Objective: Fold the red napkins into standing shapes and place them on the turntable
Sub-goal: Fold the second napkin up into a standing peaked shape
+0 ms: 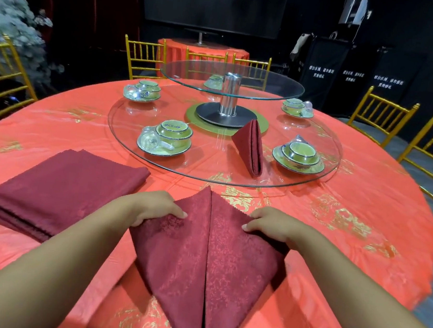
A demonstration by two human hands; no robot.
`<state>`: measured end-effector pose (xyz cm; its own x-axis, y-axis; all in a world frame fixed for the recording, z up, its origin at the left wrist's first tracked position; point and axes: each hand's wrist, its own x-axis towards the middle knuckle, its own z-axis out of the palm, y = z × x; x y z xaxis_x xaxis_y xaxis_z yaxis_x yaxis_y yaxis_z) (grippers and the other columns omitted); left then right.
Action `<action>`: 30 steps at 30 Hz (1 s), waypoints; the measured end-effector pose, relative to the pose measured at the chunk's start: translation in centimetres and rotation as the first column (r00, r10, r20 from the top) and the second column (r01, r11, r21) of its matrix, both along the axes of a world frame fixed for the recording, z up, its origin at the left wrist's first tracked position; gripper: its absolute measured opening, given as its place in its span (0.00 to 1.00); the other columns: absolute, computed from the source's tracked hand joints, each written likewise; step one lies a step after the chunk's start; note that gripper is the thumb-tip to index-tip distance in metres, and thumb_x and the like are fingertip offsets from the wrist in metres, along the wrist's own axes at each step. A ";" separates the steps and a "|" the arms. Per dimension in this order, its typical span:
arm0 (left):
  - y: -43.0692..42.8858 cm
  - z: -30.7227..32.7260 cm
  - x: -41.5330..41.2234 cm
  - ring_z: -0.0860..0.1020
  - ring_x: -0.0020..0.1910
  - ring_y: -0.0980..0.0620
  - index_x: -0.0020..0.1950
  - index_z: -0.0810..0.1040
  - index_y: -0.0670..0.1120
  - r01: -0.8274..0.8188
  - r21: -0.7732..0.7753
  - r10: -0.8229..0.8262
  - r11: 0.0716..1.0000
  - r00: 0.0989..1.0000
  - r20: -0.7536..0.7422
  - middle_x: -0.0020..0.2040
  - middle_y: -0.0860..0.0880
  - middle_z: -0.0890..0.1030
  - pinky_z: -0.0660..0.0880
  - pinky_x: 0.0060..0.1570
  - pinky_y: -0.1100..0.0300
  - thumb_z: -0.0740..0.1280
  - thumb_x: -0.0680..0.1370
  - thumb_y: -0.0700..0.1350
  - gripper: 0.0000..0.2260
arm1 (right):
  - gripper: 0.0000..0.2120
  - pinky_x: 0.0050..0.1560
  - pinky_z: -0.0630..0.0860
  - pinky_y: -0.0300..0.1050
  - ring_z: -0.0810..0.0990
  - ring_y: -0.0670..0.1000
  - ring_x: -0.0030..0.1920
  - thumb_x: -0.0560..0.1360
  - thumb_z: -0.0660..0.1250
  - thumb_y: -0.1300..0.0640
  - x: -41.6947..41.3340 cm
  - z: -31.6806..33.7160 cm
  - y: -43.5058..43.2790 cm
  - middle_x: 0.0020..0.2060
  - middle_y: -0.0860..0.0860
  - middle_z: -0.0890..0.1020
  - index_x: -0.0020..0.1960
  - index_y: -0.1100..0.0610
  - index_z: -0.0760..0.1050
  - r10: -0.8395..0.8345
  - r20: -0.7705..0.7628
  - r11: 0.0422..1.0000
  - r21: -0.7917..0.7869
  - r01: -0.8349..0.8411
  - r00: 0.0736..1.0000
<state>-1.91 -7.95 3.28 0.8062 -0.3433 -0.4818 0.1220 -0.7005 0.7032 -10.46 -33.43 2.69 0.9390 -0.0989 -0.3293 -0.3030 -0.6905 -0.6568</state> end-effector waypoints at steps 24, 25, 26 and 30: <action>3.7 -3.5 -5.5 0.83 0.50 0.48 0.47 0.85 0.42 0.511 0.277 -0.411 0.814 0.169 0.896 0.50 0.47 0.84 0.79 0.46 0.56 0.66 0.66 0.33 0.14 | 0.14 0.55 0.77 0.50 0.82 0.54 0.55 0.68 0.64 0.66 -6.6 -1.2 0.7 0.50 0.54 0.84 0.51 0.61 0.82 0.539 0.531 0.829 -0.471 -0.302 0.654; 4.1 -4.6 -5.8 0.83 0.49 0.50 0.47 0.85 0.43 0.531 0.302 -0.450 0.792 0.173 0.876 0.50 0.48 0.84 0.80 0.44 0.56 0.63 0.68 0.35 0.14 | 0.15 0.56 0.77 0.50 0.81 0.53 0.57 0.69 0.62 0.64 -7.2 -2.1 0.6 0.51 0.53 0.84 0.52 0.60 0.81 0.561 0.475 0.810 -0.482 -0.333 0.678; 4.5 -5.3 -6.1 0.83 0.50 0.50 0.48 0.85 0.44 0.549 0.309 -0.471 0.777 0.180 0.863 0.50 0.48 0.84 0.81 0.43 0.55 0.60 0.69 0.37 0.15 | 0.15 0.58 0.76 0.50 0.80 0.52 0.58 0.69 0.61 0.62 -7.6 -2.7 0.4 0.52 0.52 0.84 0.52 0.59 0.81 0.572 0.441 0.800 -0.485 -0.353 0.691; 5.2 -5.5 -6.8 0.84 0.47 0.50 0.47 0.85 0.43 0.543 0.290 -0.455 0.789 0.198 0.868 0.48 0.49 0.85 0.81 0.42 0.57 0.58 0.69 0.37 0.17 | 0.14 0.58 0.75 0.47 0.80 0.51 0.57 0.70 0.62 0.63 -8.4 -3.2 -0.1 0.51 0.52 0.84 0.52 0.59 0.81 0.570 0.435 0.805 -0.465 -0.368 0.697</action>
